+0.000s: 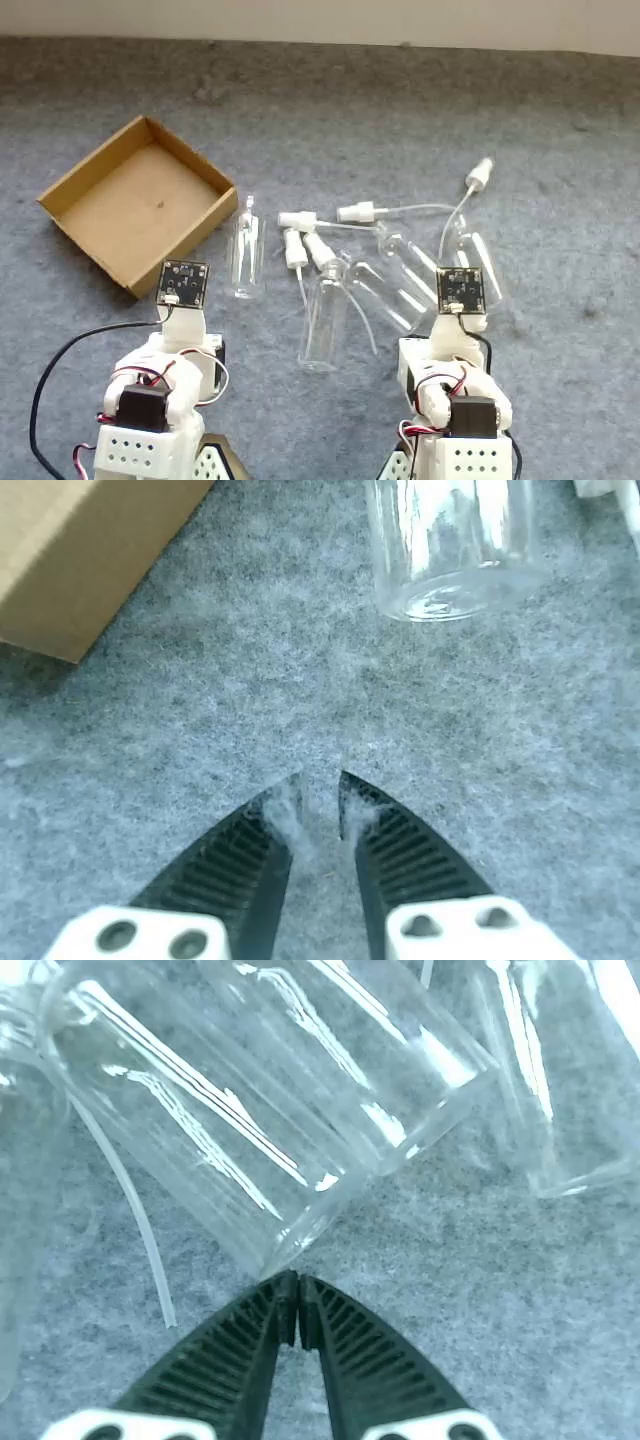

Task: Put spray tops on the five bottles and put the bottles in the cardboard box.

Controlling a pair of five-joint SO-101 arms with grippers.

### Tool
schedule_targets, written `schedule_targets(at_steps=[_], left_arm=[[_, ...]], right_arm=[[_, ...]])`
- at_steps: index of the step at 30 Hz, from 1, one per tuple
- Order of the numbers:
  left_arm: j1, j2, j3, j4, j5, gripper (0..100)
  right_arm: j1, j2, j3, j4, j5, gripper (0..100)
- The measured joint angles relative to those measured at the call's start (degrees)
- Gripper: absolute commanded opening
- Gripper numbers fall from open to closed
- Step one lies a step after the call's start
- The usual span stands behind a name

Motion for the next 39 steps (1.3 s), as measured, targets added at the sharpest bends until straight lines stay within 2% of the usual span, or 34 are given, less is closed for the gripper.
schedule_targets(at_steps=[9,12,17,18,23,28,31,34,39], left_arm=[[-6.6,0.0,0.0,0.0,-1.2,1],[-8.3,0.0,0.0,0.0,-10.6,1],[-8.5,0.0,0.0,0.0,-35.7,1],[-8.5,0.0,0.0,-0.3,-38.9,1],[-9.1,0.0,-1.8,0.4,-39.9,1],[-9.1,-0.6,-12.5,5.0,-39.5,1],[-9.1,-0.4,-17.6,6.1,-42.1,1],[-9.1,4.5,-22.2,6.2,-43.3,1],[-9.2,20.5,-32.8,6.2,-43.4,1]], right_arm=[[0.0,0.0,0.0,0.0,0.0,0.4],[0.0,0.0,0.0,0.0,0.0,0.4],[0.0,0.0,0.0,0.0,0.0,0.4],[0.0,0.0,0.0,0.0,0.0,0.4],[0.0,0.0,0.0,0.0,0.0,0.4],[0.0,0.0,0.0,0.0,0.0,0.4],[0.0,0.0,0.0,0.0,0.0,0.4],[0.0,0.0,0.0,0.0,0.0,0.4],[0.0,0.0,0.0,0.0,0.0,0.4]])
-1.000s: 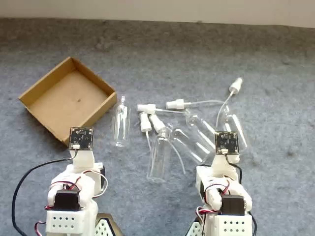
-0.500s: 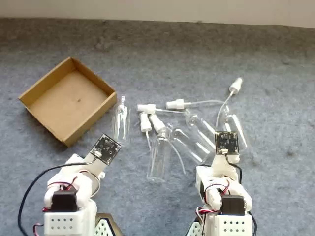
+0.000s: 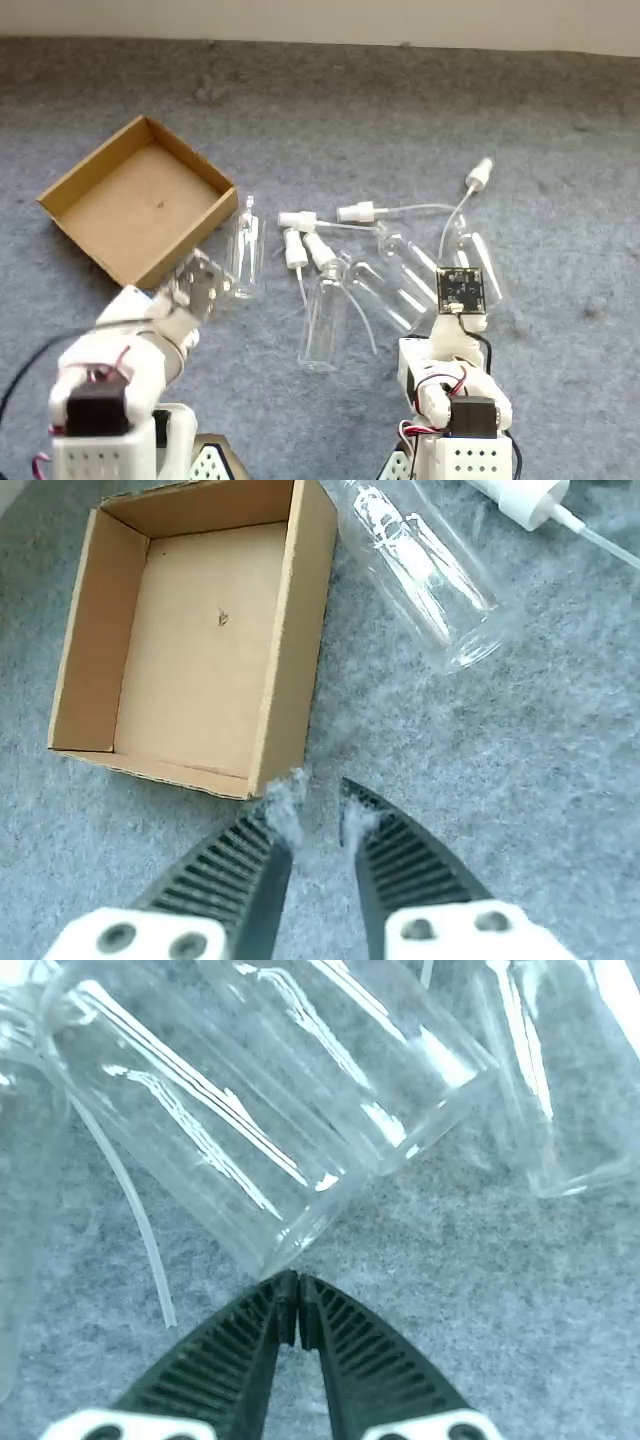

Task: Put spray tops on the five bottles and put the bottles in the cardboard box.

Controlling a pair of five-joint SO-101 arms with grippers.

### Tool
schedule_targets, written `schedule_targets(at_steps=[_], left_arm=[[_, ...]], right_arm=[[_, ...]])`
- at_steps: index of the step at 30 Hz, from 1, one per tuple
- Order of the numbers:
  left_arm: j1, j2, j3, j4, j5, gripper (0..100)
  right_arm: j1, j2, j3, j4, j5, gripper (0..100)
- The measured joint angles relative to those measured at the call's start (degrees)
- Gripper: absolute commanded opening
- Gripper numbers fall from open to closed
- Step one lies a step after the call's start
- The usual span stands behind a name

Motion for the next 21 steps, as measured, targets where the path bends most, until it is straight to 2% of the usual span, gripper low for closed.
schedule_targets(at_steps=[3,5,10,18,21], left_arm=[[0.0,12.0,-7.1,0.0,0.5,1],[0.0,20.3,-12.0,0.0,3.6,2],[0.4,39.5,-22.7,0.3,12.8,14],[8.9,60.7,-39.7,4.7,24.4,17],[11.3,66.5,-46.3,5.9,29.5,21]], right_arm=[[0.0,0.0,0.0,0.0,0.0,0.4],[0.0,0.0,0.0,0.0,0.0,0.4],[0.0,0.0,0.0,0.0,0.0,0.4],[0.0,0.0,0.0,0.0,0.0,0.4],[0.0,0.0,0.0,0.0,0.0,0.4]])
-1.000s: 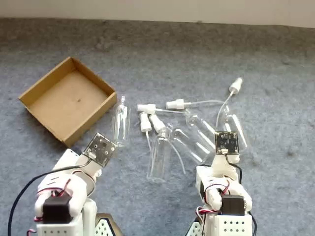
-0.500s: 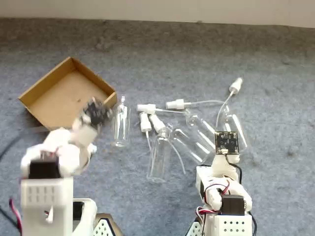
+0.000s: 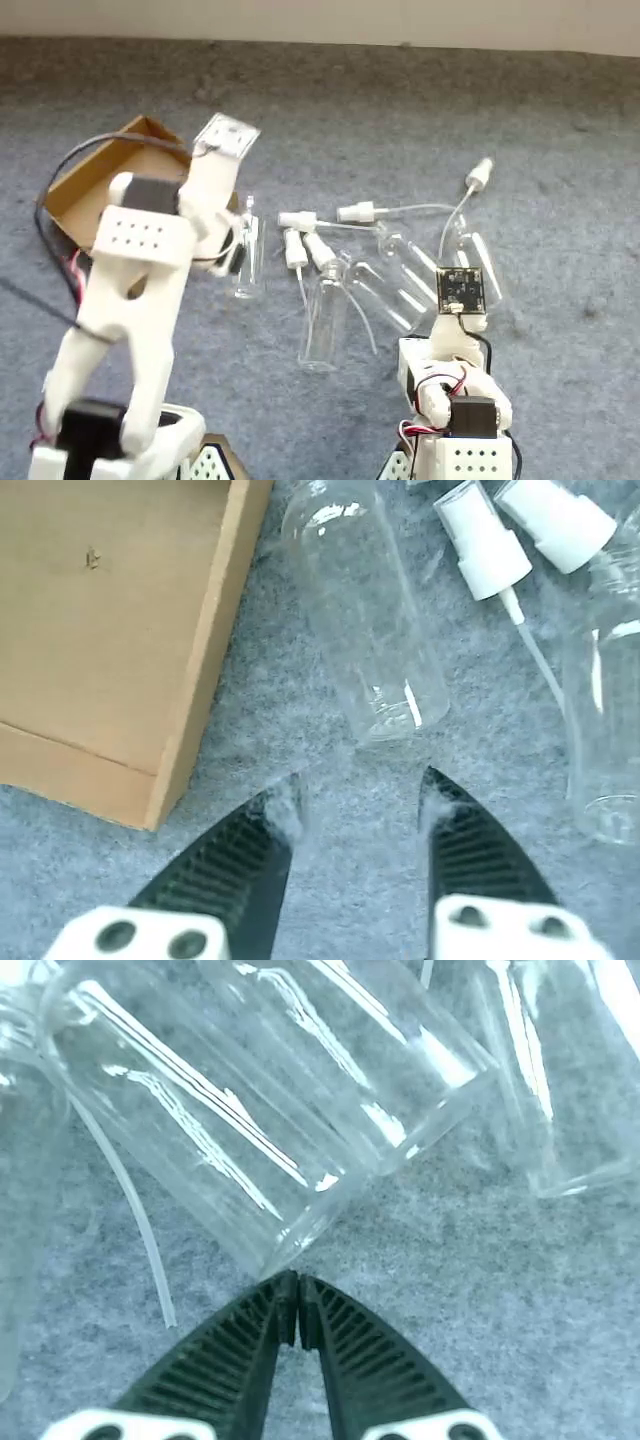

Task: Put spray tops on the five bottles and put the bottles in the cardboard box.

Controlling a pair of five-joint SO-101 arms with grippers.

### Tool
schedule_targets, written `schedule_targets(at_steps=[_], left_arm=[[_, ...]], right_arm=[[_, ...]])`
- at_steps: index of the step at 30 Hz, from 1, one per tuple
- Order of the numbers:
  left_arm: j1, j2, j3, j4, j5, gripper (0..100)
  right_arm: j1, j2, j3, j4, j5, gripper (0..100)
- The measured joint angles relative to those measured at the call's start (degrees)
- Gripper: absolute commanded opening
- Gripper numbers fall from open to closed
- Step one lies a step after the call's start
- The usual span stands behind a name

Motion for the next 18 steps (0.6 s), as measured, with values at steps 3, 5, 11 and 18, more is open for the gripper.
schedule_targets(at_steps=[3,5,11,18], left_arm=[[2.1,6.2,-5.5,1.7,4.7,28],[2.5,10.3,-8.6,2.7,7.8,31],[2.4,22.6,-16.0,3.2,13.5,34],[1.0,33.7,-24.4,3.2,16.5,34]], right_arm=[[0.0,0.0,0.0,0.0,0.0,0.4],[0.0,0.0,0.0,0.0,0.0,0.4],[0.0,0.0,0.0,0.0,0.0,0.4],[0.0,0.0,0.0,0.0,0.0,0.4]])
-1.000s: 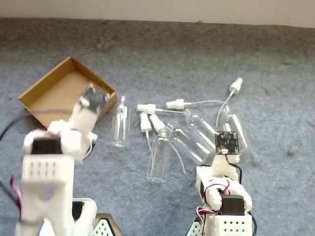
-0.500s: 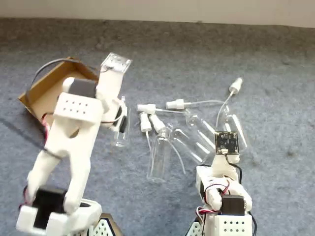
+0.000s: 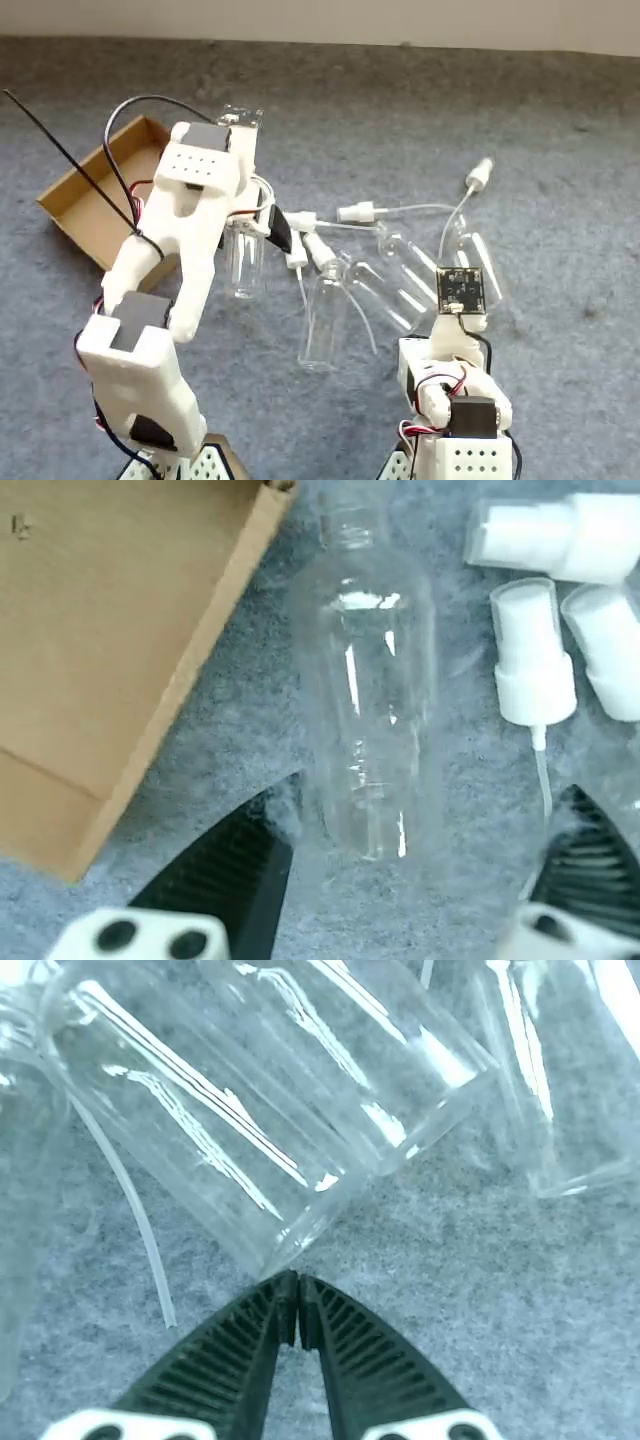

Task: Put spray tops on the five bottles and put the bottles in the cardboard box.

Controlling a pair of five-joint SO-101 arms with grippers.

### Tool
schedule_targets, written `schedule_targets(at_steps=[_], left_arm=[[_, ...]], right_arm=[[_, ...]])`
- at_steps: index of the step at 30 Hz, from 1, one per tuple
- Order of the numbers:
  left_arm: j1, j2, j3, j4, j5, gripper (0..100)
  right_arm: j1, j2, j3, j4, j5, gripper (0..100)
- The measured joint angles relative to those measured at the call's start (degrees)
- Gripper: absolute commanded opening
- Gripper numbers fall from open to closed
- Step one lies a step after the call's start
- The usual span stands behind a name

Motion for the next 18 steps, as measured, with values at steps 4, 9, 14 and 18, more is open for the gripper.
schedule_targets(at_steps=[4,9,14,18], left_arm=[[-1.9,4.9,-2.8,-0.1,0.0,34],[-1.7,10.1,-6.7,-0.1,0.0,34],[-1.8,15.5,-11.1,-0.2,0.0,34],[-1.8,19.5,-14.2,-0.2,0.0,34]], right_arm=[[0.0,0.0,0.0,0.0,0.0,0.4],[0.0,0.0,0.0,0.0,0.0,0.4],[0.0,0.0,0.0,0.0,0.0,0.4],[0.0,0.0,0.0,0.0,0.0,0.4]])
